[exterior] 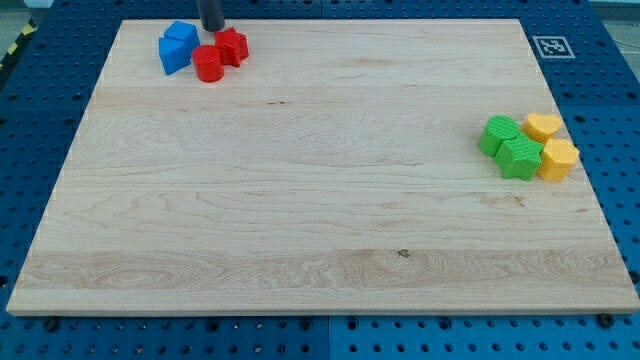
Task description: Move red circle towards the center of the board
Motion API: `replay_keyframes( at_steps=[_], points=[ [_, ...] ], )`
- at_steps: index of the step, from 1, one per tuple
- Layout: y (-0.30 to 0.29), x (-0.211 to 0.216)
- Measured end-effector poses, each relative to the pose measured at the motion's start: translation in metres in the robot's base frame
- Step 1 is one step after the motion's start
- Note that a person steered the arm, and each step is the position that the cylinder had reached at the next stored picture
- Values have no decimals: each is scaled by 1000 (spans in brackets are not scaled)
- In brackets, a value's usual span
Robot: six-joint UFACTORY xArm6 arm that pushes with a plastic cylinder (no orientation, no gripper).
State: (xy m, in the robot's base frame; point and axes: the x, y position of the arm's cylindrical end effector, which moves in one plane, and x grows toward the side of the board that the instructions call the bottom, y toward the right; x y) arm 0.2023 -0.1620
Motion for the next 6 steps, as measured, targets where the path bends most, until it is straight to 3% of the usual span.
replay_keyframes(
  at_steps=[6],
  points=[
    [9, 123]
  ],
)
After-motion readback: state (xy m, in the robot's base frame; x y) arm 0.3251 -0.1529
